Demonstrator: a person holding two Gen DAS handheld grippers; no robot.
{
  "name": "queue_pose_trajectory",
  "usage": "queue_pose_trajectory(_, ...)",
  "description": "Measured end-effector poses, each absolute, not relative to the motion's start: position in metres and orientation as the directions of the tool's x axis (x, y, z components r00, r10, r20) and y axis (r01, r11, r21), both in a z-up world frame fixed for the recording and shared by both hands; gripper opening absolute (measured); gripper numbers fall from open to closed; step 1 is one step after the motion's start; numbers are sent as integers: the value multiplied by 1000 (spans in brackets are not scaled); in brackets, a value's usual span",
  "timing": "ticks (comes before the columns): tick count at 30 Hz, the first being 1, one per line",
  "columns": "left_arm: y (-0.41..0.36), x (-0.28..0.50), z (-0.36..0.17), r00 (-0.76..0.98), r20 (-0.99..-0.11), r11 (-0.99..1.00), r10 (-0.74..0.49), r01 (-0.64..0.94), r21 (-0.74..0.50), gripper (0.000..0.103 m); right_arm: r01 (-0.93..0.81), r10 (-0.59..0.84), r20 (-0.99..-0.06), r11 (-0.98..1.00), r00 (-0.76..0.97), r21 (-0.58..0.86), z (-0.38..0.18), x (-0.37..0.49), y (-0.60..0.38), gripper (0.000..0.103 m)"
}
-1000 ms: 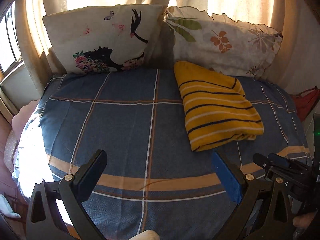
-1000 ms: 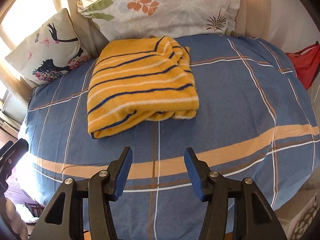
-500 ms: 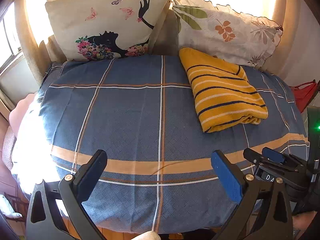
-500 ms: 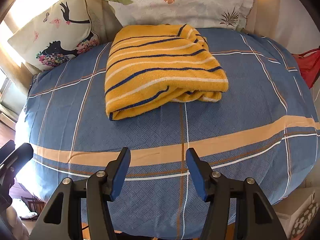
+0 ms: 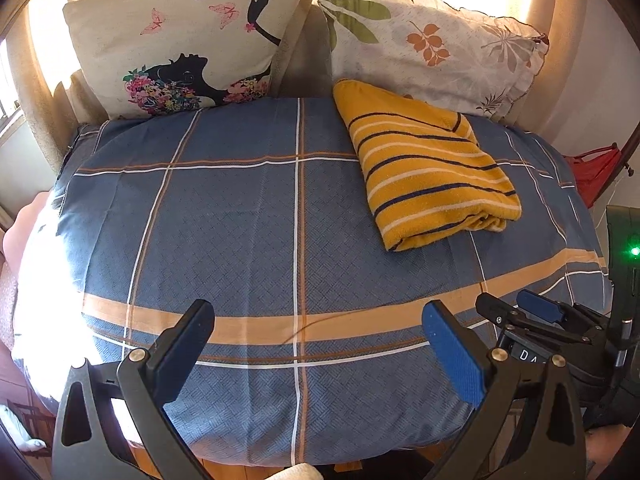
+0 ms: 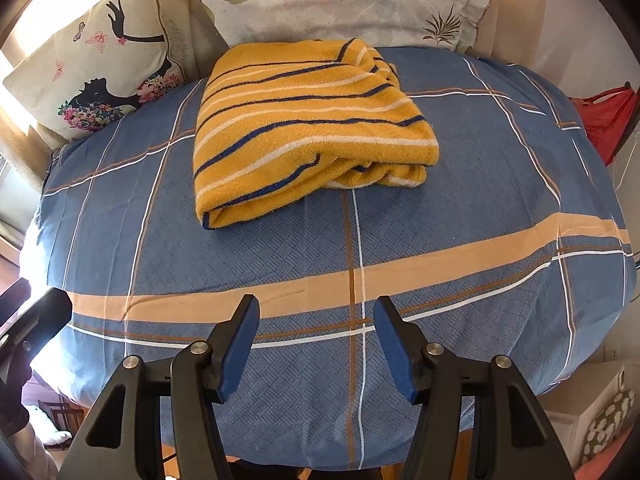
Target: Fold small clothes
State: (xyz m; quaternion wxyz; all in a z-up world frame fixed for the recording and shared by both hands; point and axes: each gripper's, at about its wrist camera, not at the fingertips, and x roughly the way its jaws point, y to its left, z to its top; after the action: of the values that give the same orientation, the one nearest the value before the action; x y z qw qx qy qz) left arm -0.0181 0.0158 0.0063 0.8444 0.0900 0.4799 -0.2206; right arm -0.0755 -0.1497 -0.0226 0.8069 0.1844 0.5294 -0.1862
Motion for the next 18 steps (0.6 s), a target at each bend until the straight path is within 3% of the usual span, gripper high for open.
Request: queue_pose_trajectory(18,13,-24,0,408,-862,870,-301,488,-73,103,515,-110,-927,852,358,98,-27,-81,-144,66)
